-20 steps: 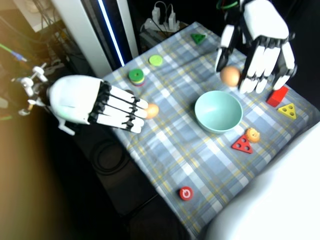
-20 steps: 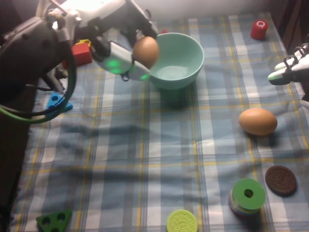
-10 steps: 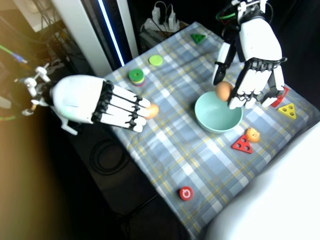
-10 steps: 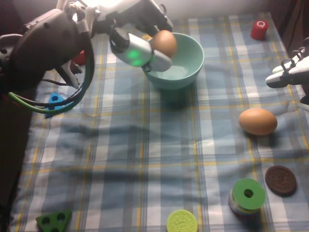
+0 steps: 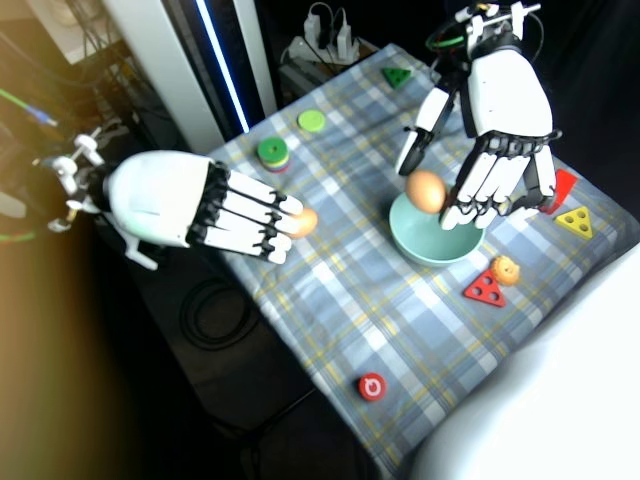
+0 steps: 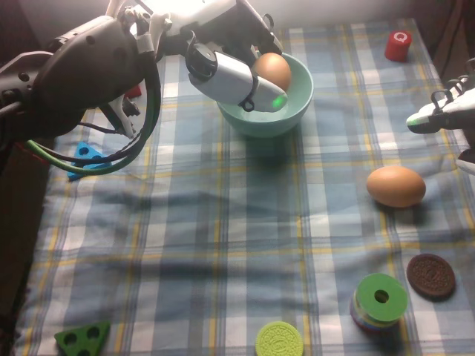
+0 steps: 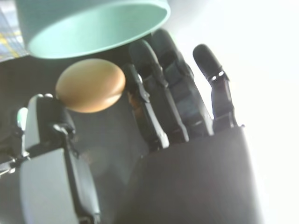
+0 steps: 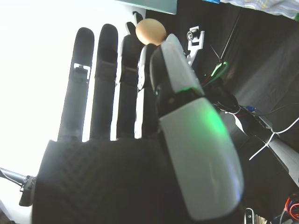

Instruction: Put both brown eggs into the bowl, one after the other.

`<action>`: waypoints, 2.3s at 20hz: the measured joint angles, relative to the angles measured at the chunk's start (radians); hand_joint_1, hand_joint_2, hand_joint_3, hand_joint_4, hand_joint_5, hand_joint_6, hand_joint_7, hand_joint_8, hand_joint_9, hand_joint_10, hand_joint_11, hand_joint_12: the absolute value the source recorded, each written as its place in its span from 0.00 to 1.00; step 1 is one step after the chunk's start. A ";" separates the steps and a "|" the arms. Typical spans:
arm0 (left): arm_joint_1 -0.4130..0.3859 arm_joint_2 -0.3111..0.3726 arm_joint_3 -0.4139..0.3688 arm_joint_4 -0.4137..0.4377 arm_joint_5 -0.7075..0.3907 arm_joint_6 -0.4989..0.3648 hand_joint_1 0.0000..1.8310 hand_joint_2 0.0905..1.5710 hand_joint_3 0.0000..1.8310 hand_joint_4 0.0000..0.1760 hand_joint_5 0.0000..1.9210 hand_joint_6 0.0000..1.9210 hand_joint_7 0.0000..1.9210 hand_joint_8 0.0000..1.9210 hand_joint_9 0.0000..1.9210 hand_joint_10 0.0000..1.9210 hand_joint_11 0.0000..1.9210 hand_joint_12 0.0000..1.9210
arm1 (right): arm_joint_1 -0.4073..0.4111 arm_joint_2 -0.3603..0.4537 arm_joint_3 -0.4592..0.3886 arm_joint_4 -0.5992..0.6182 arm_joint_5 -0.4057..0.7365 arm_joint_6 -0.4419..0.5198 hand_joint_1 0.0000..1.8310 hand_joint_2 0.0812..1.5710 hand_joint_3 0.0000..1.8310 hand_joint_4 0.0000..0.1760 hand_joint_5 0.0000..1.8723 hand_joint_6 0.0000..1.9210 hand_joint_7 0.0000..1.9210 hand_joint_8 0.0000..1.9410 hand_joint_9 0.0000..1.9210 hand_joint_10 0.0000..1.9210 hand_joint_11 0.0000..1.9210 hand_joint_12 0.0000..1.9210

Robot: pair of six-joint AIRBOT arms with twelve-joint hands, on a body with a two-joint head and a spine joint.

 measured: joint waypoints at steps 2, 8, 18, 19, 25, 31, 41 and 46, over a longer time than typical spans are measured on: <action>0.000 0.000 0.000 0.000 0.000 0.000 0.41 0.62 0.00 0.48 0.51 0.00 0.50 0.01 0.43 0.01 0.03 0.59 | 0.000 0.000 0.000 0.000 0.000 0.000 0.57 0.82 0.00 0.00 0.37 0.00 0.41 0.00 0.41 0.00 0.24 0.35; 0.003 0.002 0.000 -0.001 -0.001 0.000 0.45 0.61 0.00 0.71 0.42 0.00 0.44 0.00 0.40 0.00 0.04 0.59 | 0.000 0.000 0.000 0.000 0.000 0.000 0.54 0.83 0.00 0.00 0.37 0.00 0.41 0.00 0.41 0.00 0.24 0.37; 0.014 0.017 -0.020 0.007 -0.010 -0.001 0.47 0.62 0.00 0.56 0.28 0.00 0.36 0.00 0.34 0.00 0.00 0.54 | 0.000 -0.004 0.002 0.000 0.000 0.000 0.52 0.83 0.00 0.00 0.38 0.00 0.42 0.00 0.41 0.00 0.23 0.38; 0.014 0.017 -0.020 0.007 -0.010 -0.001 0.48 0.62 0.00 0.64 0.27 0.00 0.35 0.00 0.34 0.00 0.00 0.57 | 0.000 -0.005 0.002 -0.001 0.000 0.000 0.53 0.83 0.00 0.00 0.38 0.00 0.42 0.00 0.41 0.00 0.24 0.38; 0.019 0.039 -0.052 0.006 -0.047 -0.001 0.49 0.59 0.00 0.57 0.24 0.00 0.35 0.00 0.35 0.00 0.01 0.56 | 0.000 -0.005 0.006 0.001 0.000 0.000 0.52 0.83 0.00 0.00 0.37 0.00 0.41 0.00 0.41 0.00 0.23 0.38; 0.138 0.176 -0.233 0.137 -0.259 -0.240 0.24 0.69 0.00 0.58 0.22 0.00 0.32 0.00 0.34 0.01 0.01 0.48 | 0.023 -0.016 0.007 -0.026 -0.004 0.016 0.42 0.67 0.00 0.00 0.30 0.00 0.34 0.00 0.32 0.00 0.21 0.24; 0.378 0.380 -0.481 0.292 -0.683 -0.529 0.48 0.53 0.00 0.00 0.33 0.00 0.39 0.00 0.42 0.02 0.02 0.49 | 0.087 -0.089 0.085 -0.099 -0.172 0.098 0.43 0.61 0.00 0.00 0.29 0.00 0.31 0.00 0.28 0.00 0.10 0.37; 0.396 0.391 -0.492 0.293 -0.713 -0.533 0.47 0.55 0.00 0.00 0.37 0.00 0.39 0.00 0.42 0.01 0.01 0.58 | 0.113 -0.127 0.110 -0.132 -0.241 0.110 0.43 0.64 0.00 0.00 0.33 0.01 0.36 0.01 0.35 0.00 0.25 0.21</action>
